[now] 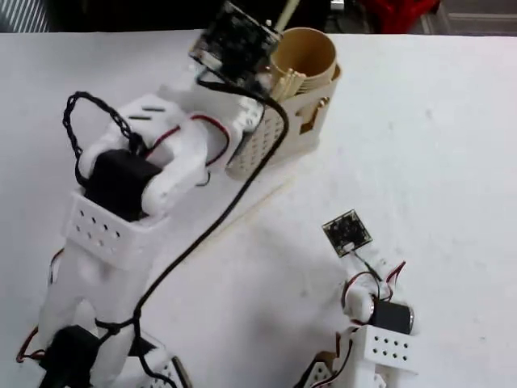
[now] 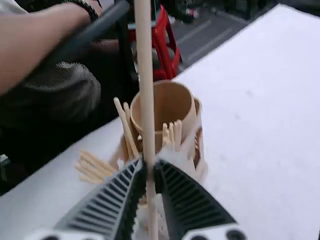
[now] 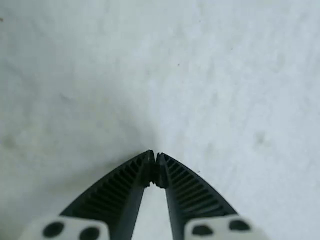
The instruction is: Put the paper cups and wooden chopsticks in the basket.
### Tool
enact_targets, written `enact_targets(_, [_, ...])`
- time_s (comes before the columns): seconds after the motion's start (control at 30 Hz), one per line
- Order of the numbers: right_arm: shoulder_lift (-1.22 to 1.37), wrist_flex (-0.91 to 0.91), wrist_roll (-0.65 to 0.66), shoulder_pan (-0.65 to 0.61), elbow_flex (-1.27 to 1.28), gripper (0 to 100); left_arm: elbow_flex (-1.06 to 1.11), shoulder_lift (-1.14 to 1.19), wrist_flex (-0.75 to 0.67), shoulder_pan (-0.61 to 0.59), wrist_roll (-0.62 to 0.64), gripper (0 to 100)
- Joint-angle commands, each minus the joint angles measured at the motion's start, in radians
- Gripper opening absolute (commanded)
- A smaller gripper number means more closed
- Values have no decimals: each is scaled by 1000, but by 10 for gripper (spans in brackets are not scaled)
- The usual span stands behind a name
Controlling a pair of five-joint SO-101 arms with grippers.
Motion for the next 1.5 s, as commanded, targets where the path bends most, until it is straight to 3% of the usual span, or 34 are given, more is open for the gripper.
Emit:
enact_targets(0.0, [-10,-18,9,2,-3,17,-37,21,-241,-19,38,23])
enact_targets(0.2, [-10,-18,9,2,-3,17,-38,136,-494,-19,40,23])
enact_targets(0.43, [-10,-18,9,2,-3,17,-37,321,-508,-97,49,24])
enact_targets(0.57, [-10,-18,9,2,-3,17,-37,334,-408,-139,170,63])
enact_targets(0.7, [-10,-18,9,2,-3,17,-38,332,-325,-145,180,164])
enact_targets(0.9, [-10,-18,9,2,-3,17,-38,271,-305,-143,180,150])
enact_targets(0.97, [-10,-18,9,2,-3,17,-41,213,-238,-136,173,150])
enact_targets(1.13, [-10,-18,9,2,-2,17,-21,41,109,-30,2,150])
enact_targets(1.27, [-10,-18,9,2,-2,17,106,-48,331,56,-63,150])
enact_targets(1.37, [-10,-18,9,2,-2,17,285,-61,373,101,-115,150])
enact_targets(1.47, [-10,-18,9,2,-2,17,491,-59,259,120,-192,150])
